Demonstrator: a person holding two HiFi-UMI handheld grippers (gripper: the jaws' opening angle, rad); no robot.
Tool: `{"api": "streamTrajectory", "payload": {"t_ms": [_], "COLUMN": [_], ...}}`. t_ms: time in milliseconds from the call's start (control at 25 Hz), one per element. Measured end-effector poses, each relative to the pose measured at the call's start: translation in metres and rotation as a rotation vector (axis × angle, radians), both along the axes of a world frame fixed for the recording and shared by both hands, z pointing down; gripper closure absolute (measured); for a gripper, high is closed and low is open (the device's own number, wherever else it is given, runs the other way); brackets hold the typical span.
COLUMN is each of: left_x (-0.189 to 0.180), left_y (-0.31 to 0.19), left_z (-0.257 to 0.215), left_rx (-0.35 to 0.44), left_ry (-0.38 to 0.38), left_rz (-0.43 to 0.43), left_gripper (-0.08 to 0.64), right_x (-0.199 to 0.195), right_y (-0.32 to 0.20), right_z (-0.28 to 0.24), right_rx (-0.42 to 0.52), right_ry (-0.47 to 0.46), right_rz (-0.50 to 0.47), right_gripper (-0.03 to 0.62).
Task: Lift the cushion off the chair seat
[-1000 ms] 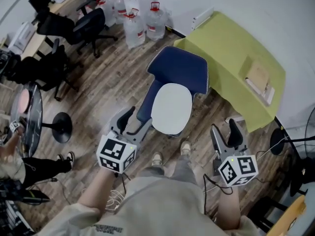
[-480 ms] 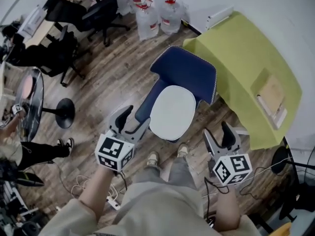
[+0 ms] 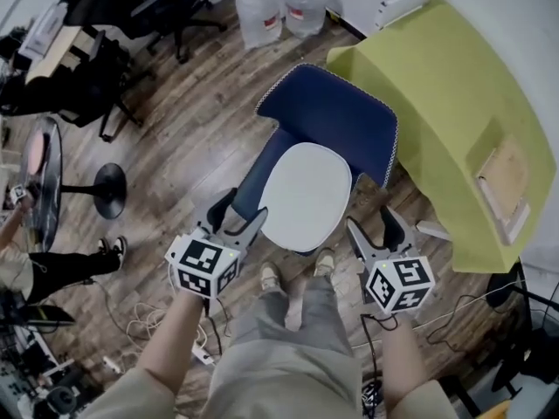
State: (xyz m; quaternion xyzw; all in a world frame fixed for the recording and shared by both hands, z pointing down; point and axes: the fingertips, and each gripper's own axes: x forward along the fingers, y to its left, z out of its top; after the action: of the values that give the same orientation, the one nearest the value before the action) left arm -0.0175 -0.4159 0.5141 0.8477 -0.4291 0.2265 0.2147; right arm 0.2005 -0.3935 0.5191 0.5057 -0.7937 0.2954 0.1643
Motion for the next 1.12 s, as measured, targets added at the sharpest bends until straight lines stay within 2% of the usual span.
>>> {"api": "streamTrajectory", "payload": {"t_ms": [240, 360, 480, 640, 1040, 1120], "left_x": [-0.01, -0.002, 0.006, 0.005, -0.015, -0.019], "left_y": [-0.042, -0.056, -0.067, -0.071, -0.052, -0.049], "left_z": [0.121, 0.204, 0.279, 0.33, 0.463, 0.489], "left_rx": [-0.088, -0.131, -0.133, -0.163, -0.339, -0.389], "left_ry": [-0.04, -0.044, -0.047, -0.023, -0.059, -0.051], "left_rz": [0.003, -0.004, -0.034, -0.062, -0.038, -0.056], "left_gripper": [0.284, 0.285, 0.284, 0.273, 0.261, 0.25], "right_x": [0.004, 0.017, 0.031, 0.029, 0.007, 0.008], "right_y": [-0.028, -0.039, -0.049, -0.051, -0.029, -0.028], "right_z": [0.125, 0.212, 0.288, 0.336, 0.453, 0.473], "right_rx": [-0.131, -0.161, -0.175, -0.218, -0.335, -0.354], "right_ry": [-0.024, -0.031, -0.031, -0.012, 0.029, 0.028], "right_rz": [0.019, 0.042, 0.086, 0.107, 0.096, 0.108], "right_gripper": [0.252, 0.252, 0.25, 0.244, 0.211, 0.204]}}
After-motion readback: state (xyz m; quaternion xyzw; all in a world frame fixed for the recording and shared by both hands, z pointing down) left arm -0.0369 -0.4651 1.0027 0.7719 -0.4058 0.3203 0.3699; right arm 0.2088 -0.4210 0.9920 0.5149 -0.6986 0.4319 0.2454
